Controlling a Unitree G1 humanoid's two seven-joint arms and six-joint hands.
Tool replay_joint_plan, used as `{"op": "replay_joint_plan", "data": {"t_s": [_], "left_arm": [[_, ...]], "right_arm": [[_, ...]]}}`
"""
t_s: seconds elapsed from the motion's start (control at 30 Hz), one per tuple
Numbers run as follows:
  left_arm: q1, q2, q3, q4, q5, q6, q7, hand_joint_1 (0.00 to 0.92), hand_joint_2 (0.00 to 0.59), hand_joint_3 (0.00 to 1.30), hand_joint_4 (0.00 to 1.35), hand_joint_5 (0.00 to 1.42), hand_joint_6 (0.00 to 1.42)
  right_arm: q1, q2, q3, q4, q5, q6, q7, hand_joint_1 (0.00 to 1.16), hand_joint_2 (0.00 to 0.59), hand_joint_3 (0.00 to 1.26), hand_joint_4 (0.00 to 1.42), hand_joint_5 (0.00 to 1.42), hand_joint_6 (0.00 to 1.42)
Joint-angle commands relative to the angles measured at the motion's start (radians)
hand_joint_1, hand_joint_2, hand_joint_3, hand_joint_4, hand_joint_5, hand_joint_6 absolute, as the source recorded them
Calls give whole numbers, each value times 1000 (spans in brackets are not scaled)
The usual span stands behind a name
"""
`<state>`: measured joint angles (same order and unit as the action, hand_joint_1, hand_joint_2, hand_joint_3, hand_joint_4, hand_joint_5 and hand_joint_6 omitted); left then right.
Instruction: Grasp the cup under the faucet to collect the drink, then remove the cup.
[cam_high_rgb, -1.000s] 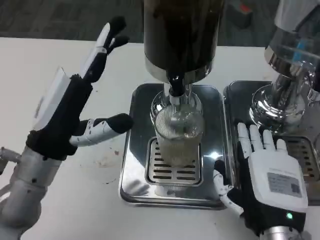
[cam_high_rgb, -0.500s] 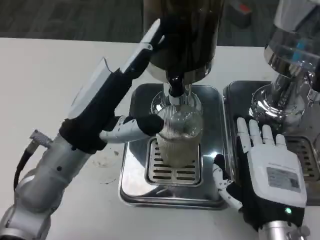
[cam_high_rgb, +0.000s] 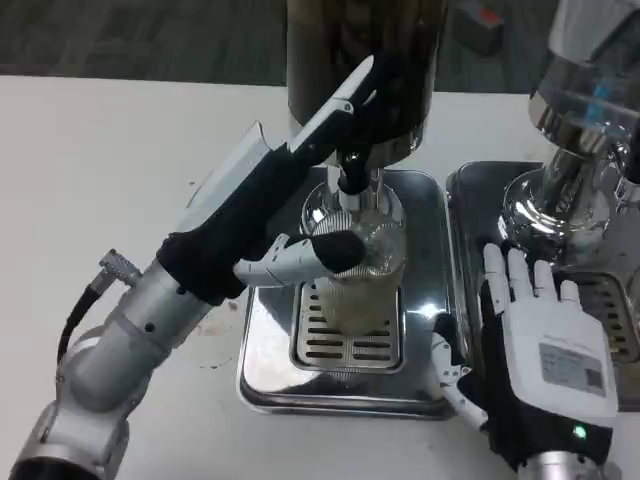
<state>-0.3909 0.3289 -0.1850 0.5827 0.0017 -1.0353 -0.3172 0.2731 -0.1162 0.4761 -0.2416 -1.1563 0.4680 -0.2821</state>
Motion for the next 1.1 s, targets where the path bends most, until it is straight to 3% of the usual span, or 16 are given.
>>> {"op": "replay_joint_plan", "data": {"t_s": [0.03, 0.3, 0.67, 1.1], "left_arm": [[16, -10, 1, -25, 12, -26, -22, 0, 73, 0, 0, 95, 79], [22, 2, 4, -48, 78, -50, -21, 0, 74, 0, 0, 95, 74], [18, 32, 37, -79, 378, -137, 110, 0, 74, 0, 0, 102, 72], [14, 53, 14, -96, 496, -145, 229, 0, 74, 0, 0, 106, 72]], "right_arm": [[10, 8, -7, -10, -12, 6, -13, 219, 509, 14, 0, 0, 0], [3, 13, -12, -3, -4, 4, -14, 219, 509, 14, 0, 0, 0], [-4, 25, -19, 7, 2, -2, -15, 219, 509, 16, 0, 0, 0], [-2, 30, -27, 6, 11, -5, -14, 217, 509, 24, 0, 0, 0]]}}
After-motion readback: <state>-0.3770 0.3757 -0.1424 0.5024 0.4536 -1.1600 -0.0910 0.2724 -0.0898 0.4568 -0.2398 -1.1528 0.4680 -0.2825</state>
